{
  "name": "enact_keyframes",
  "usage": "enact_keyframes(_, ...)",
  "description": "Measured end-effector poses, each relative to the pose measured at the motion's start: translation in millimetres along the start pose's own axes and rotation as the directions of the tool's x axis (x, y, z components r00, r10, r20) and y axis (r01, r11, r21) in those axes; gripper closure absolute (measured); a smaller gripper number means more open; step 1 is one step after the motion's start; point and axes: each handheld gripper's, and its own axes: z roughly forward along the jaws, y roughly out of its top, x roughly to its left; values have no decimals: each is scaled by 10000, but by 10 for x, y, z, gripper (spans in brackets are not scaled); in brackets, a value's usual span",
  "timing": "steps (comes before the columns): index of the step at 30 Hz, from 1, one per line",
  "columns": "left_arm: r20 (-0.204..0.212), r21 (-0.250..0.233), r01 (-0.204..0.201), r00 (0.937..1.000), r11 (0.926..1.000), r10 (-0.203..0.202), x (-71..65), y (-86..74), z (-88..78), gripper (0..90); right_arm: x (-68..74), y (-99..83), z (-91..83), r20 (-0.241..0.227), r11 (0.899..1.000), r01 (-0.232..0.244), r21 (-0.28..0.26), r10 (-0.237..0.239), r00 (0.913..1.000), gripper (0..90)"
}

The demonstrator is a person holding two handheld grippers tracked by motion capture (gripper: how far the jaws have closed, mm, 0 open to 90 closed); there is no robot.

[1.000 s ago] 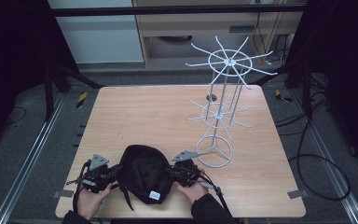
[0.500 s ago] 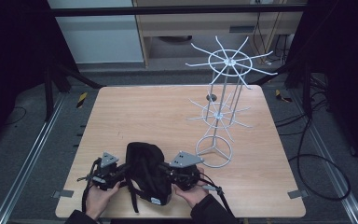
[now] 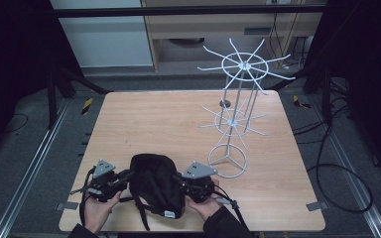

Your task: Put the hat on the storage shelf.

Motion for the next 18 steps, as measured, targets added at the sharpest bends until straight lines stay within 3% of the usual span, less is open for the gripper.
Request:
enact_keyframes(4,460,-496,-112,9988,9987,135,-152,98,-53,660,22,1,2,-34,10000,65,-31,-65,10000,832)
enact_keyframes(9,1267,-675,247,9918,9974,-160,-318,219,45,590,38,-5,9,-134,9999,126,-44,-127,9998,825)
enact_keyframes(14,1427,-711,154,9898,9974,-51,-421,252,114,523,53,-8,18,-203,9998,188,-54,-189,9996,821)
enact_keyframes(18,1494,-751,300,9886,9967,-185,-480,287,154,495,67,-11,25,-271,9997,242,-101,-245,9993,820)
